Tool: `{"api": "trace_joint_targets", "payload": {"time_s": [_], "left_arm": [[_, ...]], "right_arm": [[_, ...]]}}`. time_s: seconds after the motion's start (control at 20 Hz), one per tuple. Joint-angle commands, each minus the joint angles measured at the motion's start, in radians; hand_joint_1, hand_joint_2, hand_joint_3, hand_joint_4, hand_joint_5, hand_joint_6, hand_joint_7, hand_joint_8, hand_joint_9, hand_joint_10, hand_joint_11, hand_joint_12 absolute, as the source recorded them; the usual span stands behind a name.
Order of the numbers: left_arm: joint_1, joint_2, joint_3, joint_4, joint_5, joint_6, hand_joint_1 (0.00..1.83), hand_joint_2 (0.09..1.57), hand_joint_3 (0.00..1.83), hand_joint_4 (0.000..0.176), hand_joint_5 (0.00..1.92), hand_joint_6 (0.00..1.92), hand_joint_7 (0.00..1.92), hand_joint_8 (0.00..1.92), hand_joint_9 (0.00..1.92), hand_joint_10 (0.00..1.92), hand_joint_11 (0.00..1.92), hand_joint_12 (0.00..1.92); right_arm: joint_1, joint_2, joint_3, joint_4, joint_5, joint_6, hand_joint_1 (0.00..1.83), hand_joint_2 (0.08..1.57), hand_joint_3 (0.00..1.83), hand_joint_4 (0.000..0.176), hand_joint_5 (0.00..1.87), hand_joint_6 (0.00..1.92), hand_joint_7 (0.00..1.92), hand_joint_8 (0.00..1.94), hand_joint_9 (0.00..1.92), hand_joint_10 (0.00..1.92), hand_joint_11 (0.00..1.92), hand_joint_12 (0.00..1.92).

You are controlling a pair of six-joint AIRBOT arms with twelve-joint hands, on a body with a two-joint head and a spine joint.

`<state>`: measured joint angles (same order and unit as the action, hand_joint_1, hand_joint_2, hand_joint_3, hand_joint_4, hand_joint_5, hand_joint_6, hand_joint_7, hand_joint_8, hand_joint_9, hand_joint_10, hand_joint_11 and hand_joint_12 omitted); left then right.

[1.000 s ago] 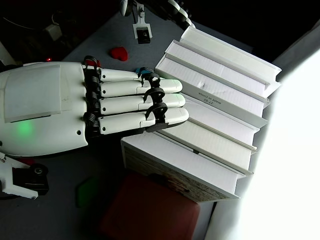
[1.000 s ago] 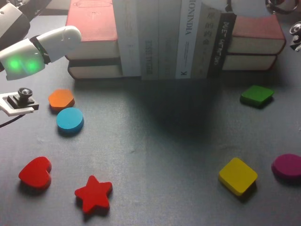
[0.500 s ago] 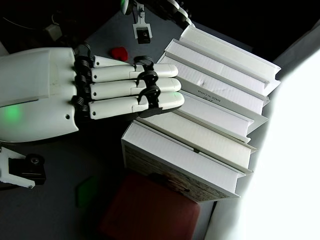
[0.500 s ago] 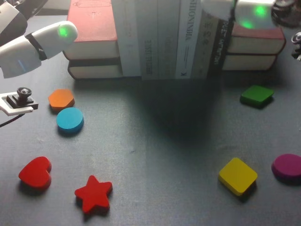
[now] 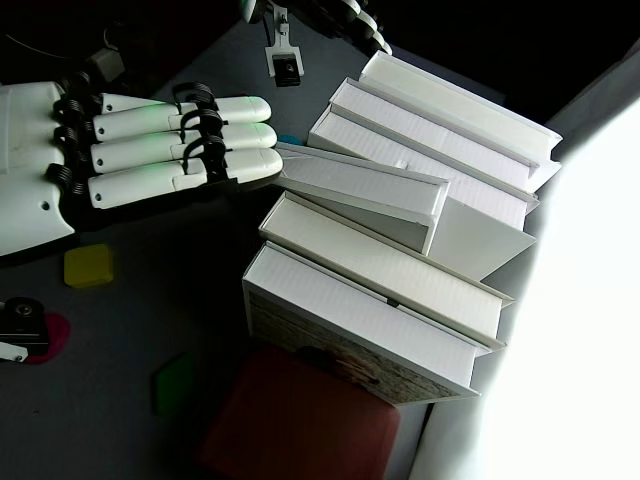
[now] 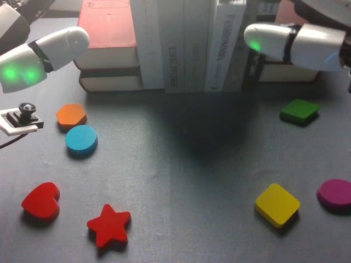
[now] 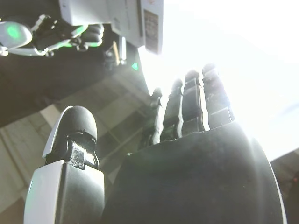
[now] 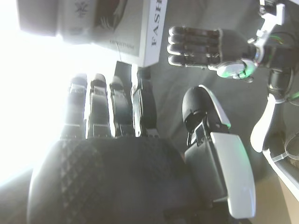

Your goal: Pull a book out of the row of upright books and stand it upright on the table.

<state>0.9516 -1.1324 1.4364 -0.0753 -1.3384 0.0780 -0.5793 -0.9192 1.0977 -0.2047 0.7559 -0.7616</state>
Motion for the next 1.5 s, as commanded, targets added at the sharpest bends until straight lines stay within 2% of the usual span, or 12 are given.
{"api": "trace_joint_targets", "payload": {"time_s": [0.0, 0.6, 0.75, 0.85, 0.9, 1.0, 1.05, 1.15, 1.25, 1.3, 1.35, 1.45], "left_arm": [[-0.002, 0.001, -0.001, -0.026, -0.124, -0.006, 0.28, 1.31, 0.0, 0.051, 0.02, 0.01, 0.0, 0.0, 0.0, 0.0, 0.0, 0.0], [0.003, 0.001, -0.003, -0.033, -0.128, -0.006, 0.3, 1.32, 0.0, 0.042, 0.02, 0.01, 0.0, 0.0, 0.0, 0.0, 0.0, 0.0], [0.005, 0.001, -0.003, -0.035, -0.129, -0.006, 0.34, 1.32, 0.0, 0.029, 0.03, 0.01, 0.0, 0.0, 0.0, 0.0, 0.0, 0.0], [0.005, 0.001, -0.002, -0.035, -0.128, -0.006, 0.29, 1.31, 0.0, 0.054, 0.01, 0.0, 0.0, 0.0, 0.0, 0.0, 0.0, 0.0], [0.006, 0.001, -0.002, -0.035, -0.128, -0.006, 0.27, 1.31, 0.0, 0.06, 0.0, 0.0, 0.0, 0.0, 0.0, 0.0, 0.0, 0.0], [0.008, 0.001, -0.002, -0.036, -0.128, -0.006, 0.25, 1.3, 0.0, 0.069, 0.01, 0.0, 0.0, 0.0, 0.0, 0.0, 0.0, 0.0], [0.008, 0.001, -0.001, -0.037, -0.128, -0.006, 0.28, 1.32, 0.0, 0.055, 0.02, 0.01, 0.0, 0.0, 0.0, 0.0, 0.0, 0.0], [0.009, 0.0, 0.0, -0.04, -0.128, -0.006, 0.3, 1.32, 0.0, 0.056, 0.02, 0.01, 0.0, 0.0, 0.0, 0.0, 0.0, 0.0], [0.014, -0.002, 0.0, -0.045, -0.127, -0.006, 0.31, 1.32, 0.0, 0.05, 0.03, 0.01, 0.0, 0.0, 0.0, 0.0, 0.0, 0.0], [0.015, -0.003, 0.0, -0.045, -0.125, -0.006, 0.31, 1.32, 0.0, 0.041, 0.03, 0.0, 0.0, 0.0, 0.0, 0.0, 0.0, 0.0], [0.016, -0.005, 0.001, -0.044, -0.123, -0.006, 0.29, 1.32, 0.0, 0.021, 0.01, 0.0, 0.0, 0.0, 0.0, 0.0, 0.0, 0.0], [0.016, -0.007, 0.003, -0.044, -0.122, -0.006, 0.28, 1.33, 0.01, 0.026, 0.01, 0.0, 0.0, 0.0, 0.0, 0.0, 0.0, 0.0]], "right_arm": [[-0.003, 0.002, -0.008, 0.004, 0.109, 0.012, 0.08, 1.42, 0.0, 0.0, 0.58, 0.16, 0.02, 0.01, 0.0, 0.0, 0.0, 0.0], [-0.147, 0.04, -0.068, -0.059, 0.256, 0.124, 0.01, 1.47, 0.0, 0.0, 0.58, 0.13, 0.06, 0.0, 0.0, 0.0, 0.0, 0.0], [-0.148, 0.04, -0.065, -0.059, 0.263, 0.127, 0.04, 1.47, 0.0, 0.0, 0.37, 0.04, 0.04, 0.0, 0.0, 0.0, 0.0, 0.0], [-0.142, 0.04, -0.061, -0.059, 0.269, 0.127, 0.18, 1.46, 0.0, 0.0, 0.04, 0.0, 0.0, 0.0, 0.0, 0.0, 0.0, 0.0], [-0.135, 0.04, -0.059, -0.06, 0.271, 0.127, 0.28, 1.43, 0.0, 0.048, 0.01, 0.0, 0.0, 0.0, 0.0, 0.0, 0.0, 0.0], [-0.113, 0.047, -0.055, -0.068, 0.272, 0.126, 0.49, 1.38, 0.0, 0.055, 0.0, 0.0, 0.0, 0.0, 0.0, 0.0, 0.0, 0.0], [-0.1, 0.052, -0.053, -0.075, 0.27, 0.126, 0.58, 1.34, 0.0, 0.104, 0.0, 0.0, 0.0, 0.0, 0.0, 0.0, 0.0, 0.0], [-0.073, 0.07, -0.052, -0.102, 0.242, 0.126, 0.72, 1.27, 0.0, 0.133, 0.0, 0.0, 0.0, 0.0, 0.0, 0.0, 0.0, 0.0], [-0.034, 0.081, -0.048, -0.156, 0.184, 0.131, 0.85, 1.23, 0.0, 0.118, 0.0, 0.0, 0.0, 0.0, 0.0, 0.0, 0.0, 0.0], [-0.009, 0.082, -0.044, -0.18, 0.154, 0.134, 0.94, 1.18, 0.0, 0.164, 0.0, 0.0, 0.0, 0.0, 0.0, 0.0, 0.0, 0.0], [0.032, 0.082, -0.041, -0.229, 0.092, 0.138, 1.08, 1.15, 0.0, 0.089, 0.0, 0.0, 0.0, 0.0, 0.0, 0.0, 0.0, 0.0], [0.129, 0.075, -0.041, -0.345, -0.04, 0.151, 1.19, 1.11, 0.0, 0.106, 0.0, 0.0, 0.0, 0.0, 0.0, 0.0, 0.0, 0.0]]}}
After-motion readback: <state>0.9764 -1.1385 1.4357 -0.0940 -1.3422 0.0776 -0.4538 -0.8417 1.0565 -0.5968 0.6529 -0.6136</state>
